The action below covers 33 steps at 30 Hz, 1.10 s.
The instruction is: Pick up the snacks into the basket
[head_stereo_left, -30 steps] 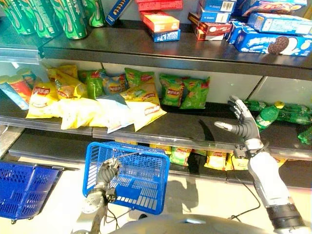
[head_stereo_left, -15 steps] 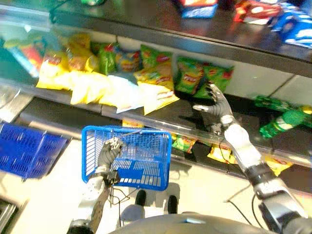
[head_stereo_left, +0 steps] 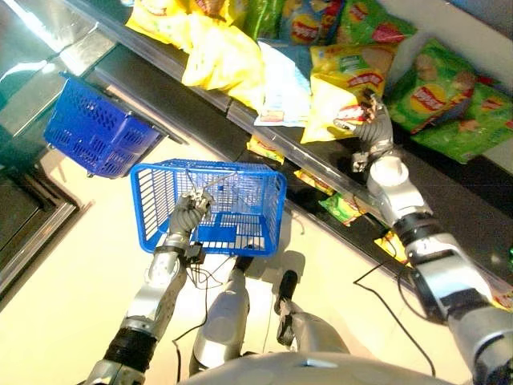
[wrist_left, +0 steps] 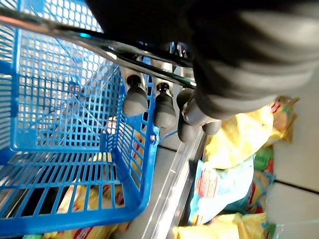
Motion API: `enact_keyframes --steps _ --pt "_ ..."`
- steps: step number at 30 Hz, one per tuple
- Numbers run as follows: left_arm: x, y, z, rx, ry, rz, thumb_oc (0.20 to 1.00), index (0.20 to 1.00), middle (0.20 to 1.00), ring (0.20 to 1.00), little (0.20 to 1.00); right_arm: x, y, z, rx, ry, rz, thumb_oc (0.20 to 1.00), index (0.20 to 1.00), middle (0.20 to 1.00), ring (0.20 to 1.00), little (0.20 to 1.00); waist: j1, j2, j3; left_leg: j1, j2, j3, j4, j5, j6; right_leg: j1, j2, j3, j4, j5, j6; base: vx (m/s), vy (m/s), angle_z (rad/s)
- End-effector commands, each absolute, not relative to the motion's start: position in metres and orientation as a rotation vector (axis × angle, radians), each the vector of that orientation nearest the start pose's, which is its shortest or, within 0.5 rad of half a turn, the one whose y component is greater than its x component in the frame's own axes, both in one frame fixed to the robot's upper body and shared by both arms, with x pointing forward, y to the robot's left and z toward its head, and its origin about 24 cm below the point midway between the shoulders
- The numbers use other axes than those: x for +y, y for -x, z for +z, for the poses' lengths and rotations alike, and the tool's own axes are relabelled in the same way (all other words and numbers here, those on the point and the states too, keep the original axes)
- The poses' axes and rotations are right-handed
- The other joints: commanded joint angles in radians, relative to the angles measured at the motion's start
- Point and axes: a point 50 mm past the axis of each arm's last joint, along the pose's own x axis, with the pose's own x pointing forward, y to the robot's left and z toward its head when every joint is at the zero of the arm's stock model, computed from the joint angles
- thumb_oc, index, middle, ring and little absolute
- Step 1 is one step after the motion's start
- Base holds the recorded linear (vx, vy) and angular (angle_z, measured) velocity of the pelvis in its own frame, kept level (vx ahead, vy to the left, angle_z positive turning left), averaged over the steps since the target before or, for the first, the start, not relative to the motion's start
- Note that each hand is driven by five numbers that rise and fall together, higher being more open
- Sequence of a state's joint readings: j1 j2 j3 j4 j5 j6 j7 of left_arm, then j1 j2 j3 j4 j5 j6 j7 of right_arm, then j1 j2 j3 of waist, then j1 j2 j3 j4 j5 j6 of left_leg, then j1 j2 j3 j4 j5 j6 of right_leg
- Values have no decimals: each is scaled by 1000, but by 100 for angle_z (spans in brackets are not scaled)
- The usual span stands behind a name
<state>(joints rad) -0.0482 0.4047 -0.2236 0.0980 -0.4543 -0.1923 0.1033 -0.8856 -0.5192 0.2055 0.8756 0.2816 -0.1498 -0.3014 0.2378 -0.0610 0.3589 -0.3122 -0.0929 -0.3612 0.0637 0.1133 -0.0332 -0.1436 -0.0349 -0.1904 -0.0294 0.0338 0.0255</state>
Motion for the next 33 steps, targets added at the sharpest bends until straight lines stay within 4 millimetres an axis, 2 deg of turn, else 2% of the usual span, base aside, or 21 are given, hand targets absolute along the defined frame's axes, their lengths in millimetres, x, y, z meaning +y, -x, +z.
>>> enact_keyframes --steps 1,3,6,11,12,13,15,22,30,33 --pt "164 -255 120 -442 80 -203 200 200 200 200 200 -261 -394 227 -342 278 -418 1000 1000 1000 1000 1000 23 -5 -43 -45 -44 7 105 -107 7 -101 -134 28 179 -51 109 3 51 23" --pt "161 -256 122 -446 78 -216 200 200 200 200 200 -275 -395 242 -338 268 -472 1000 1000 1000 1000 1000 31 6 -34 -61 -53 0 114 -106 6 -114 -138 21 186 -55 108 23 52 18" --pt "159 -256 122 -445 74 -229 200 200 200 200 200 -293 -394 250 -306 223 -544 1000 1000 1000 1000 1000 41 15 -25 -72 -63 -10 122 -106 6 -116 -149 11 188 -57 110 52 35 10" --pt "157 -256 125 -452 77 -236 200 200 200 200 200 -308 -392 249 -245 159 -591 1000 1000 1000 1000 1000 57 20 -19 -75 -69 -17 123 -114 6 -107 -156 4 181 -64 109 60 12 11" --pt "156 -256 125 -454 77 -242 200 200 200 200 200 -312 -391 247 -231 153 -594 395 395 395 395 395 60 21 -18 -75 -70 -18 122 -114 4 -106 -157 1 180 -66 109 41 -1 4" --pt "156 -256 126 -459 77 -242 200 200 200 200 200 -313 -391 248 -231 145 -596 200 200 200 200 200 60 21 -18 -76 -71 -20 122 -114 4 -104 -157 1 178 -66 109 52 -7 6" --pt "155 -257 126 -459 76 -243 200 200 200 200 200 -314 -391 247 -218 147 -594 200 200 200 200 200 62 19 -18 -73 -71 -22 119 -113 3 -100 -158 0 175 -68 108 39 -1 5" --pt "154 -257 126 -458 80 -229 200 200 200 200 200 -295 -400 242 -198 169 -536 200 200 200 200 200 44 7 -27 -70 -73 -12 117 -112 10 -95 -161 9 158 -58 109 7 3 0" --pt "156 -255 127 -456 73 -220 200 200 200 200 200 -282 -403 235 -206 150 -500 200 200 200 200 200 22 -3 -32 -57 -61 5 100 -109 13 -95 -154 36 142 -47 111 -16 2 -5" --pt "159 -255 127 -456 70 -207 200 200 200 200 200 -269 -404 236 -267 112 -454 200 200 200 200 200 9 -10 -39 -47 -53 20 94 -111 16 -88 -152 48 133 -42 114 -24 7 -8"
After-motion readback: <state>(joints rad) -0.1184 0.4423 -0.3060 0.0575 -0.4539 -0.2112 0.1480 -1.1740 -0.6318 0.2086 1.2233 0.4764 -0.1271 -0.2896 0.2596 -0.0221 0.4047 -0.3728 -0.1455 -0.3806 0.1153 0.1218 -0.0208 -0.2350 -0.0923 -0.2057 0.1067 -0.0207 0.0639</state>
